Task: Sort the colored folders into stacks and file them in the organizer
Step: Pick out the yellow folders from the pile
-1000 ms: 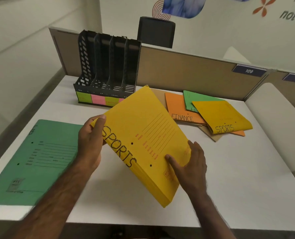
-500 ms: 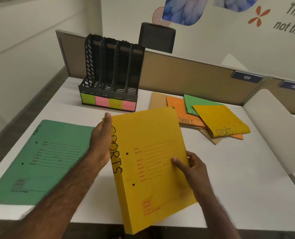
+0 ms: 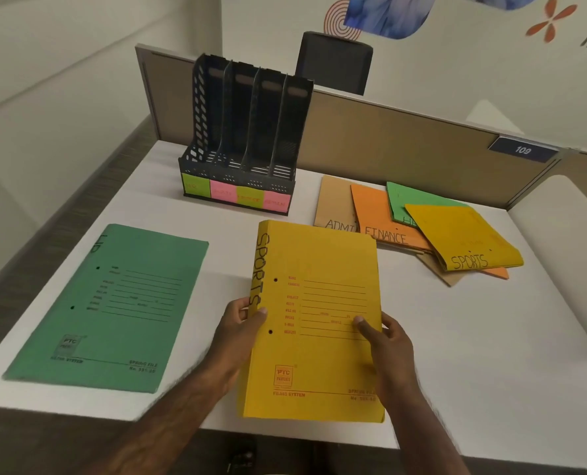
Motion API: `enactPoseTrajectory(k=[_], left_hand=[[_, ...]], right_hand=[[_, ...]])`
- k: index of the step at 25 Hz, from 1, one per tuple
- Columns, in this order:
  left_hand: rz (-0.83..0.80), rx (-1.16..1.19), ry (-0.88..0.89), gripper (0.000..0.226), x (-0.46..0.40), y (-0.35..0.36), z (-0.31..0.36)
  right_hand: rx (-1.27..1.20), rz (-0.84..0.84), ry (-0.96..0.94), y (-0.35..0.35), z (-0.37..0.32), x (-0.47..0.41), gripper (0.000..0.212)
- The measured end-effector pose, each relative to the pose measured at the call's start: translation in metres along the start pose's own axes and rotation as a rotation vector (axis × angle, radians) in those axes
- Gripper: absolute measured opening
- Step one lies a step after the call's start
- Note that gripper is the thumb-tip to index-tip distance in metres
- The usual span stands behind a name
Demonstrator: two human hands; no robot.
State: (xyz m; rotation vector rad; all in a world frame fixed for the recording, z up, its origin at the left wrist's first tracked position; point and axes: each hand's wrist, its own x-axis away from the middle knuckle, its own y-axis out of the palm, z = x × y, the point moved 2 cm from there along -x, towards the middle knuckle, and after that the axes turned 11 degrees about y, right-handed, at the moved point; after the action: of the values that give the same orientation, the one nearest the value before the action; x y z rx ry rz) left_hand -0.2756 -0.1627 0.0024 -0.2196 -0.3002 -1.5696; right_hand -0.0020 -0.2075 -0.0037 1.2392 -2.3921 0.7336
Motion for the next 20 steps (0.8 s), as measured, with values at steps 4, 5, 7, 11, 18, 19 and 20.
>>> enactPoseTrajectory(k=[4,5,7,11,18,19,20], left_hand=[[0.038,-0.095,0.039,0.021,-0.003,-0.022,-0.003],[0.041,-0.118,0.048,0.018,-0.004,-0.026,-0.003],[0.048,-0.168,0.062,0.018,-0.008,-0.031,-0.007],[0.064,-0.281,0.075,0.021,-0.018,-0.042,-0.017],[0.096,-0.248,0.041,0.010,-0.027,-0.049,-0.027],[0.107,-0.242,0.035,0.011,-0.027,-0.049,-0.029],[0.105,-0.258,0.034,0.012,-0.028,-0.049,-0.033]], right_hand=[[0.081,-0.075,-0.054,0.025,0.006,0.009,0.070],[0.101,-0.095,-0.061,0.031,0.008,0.012,0.072],[0.149,-0.135,-0.067,0.043,0.012,0.016,0.078],[0.217,-0.211,-0.081,0.062,0.018,0.020,0.075],[0.237,-0.224,-0.076,0.079,0.028,0.015,0.079],[0.246,-0.227,-0.083,0.081,0.028,0.015,0.080],[0.258,-0.227,-0.090,0.083,0.029,0.014,0.082]])
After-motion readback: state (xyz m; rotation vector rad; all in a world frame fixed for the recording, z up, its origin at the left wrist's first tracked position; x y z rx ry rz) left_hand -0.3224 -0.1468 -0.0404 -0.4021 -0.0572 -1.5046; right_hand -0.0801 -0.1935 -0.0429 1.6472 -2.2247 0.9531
